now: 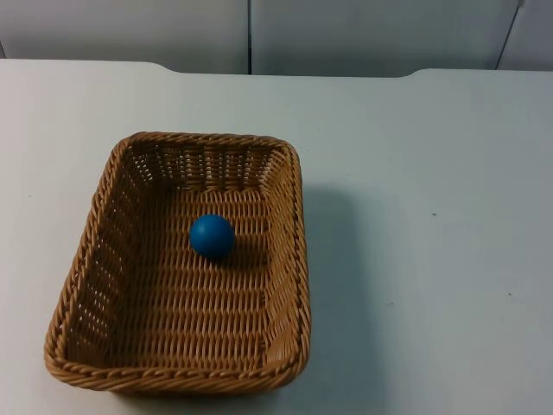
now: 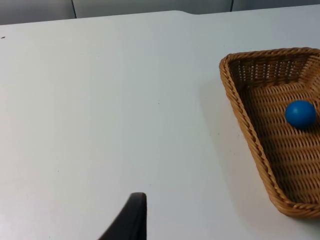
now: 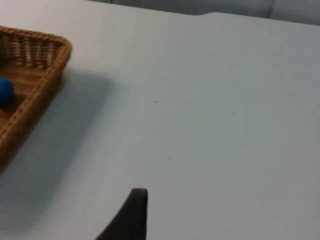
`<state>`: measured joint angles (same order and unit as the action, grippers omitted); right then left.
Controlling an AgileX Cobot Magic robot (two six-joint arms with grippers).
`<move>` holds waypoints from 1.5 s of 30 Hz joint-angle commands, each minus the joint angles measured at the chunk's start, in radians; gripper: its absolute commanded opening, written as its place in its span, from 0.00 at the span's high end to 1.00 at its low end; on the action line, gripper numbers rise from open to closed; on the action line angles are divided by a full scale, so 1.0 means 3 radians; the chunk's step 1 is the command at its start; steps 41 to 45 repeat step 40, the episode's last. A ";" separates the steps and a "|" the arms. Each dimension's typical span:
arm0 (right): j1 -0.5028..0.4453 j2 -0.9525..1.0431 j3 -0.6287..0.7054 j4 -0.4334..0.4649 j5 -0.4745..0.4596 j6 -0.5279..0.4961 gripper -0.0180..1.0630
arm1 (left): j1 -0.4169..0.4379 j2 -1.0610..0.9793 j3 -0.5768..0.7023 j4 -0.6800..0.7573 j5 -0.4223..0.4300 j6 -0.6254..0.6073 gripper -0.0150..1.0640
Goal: Pick up the basket with the left hand and place the ball into the basket with the right hand.
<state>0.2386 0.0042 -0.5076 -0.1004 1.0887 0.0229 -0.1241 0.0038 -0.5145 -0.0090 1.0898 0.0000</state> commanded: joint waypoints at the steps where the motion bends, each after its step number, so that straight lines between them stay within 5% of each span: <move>1: -0.0204 -0.0014 0.0005 0.0002 -0.0039 -0.0012 0.01 | 0.0016 -0.0013 0.0011 -0.0022 -0.0039 0.0000 0.03; 3: -0.0504 -0.0014 0.0005 0.0002 -0.0039 -0.0012 0.01 | 0.0016 -0.0013 0.0011 -0.0022 -0.0039 0.0000 0.03; 11: -0.0887 -0.0014 0.0005 0.0002 -0.0039 -0.0012 0.01 | 0.0016 -0.0013 0.0011 -0.0022 -0.0039 0.0000 0.03; 45: -0.0894 -0.0014 0.0005 0.0002 -0.0039 -0.0012 0.01 | 0.0186 -0.0013 0.0011 -0.0022 -0.0039 0.0000 0.03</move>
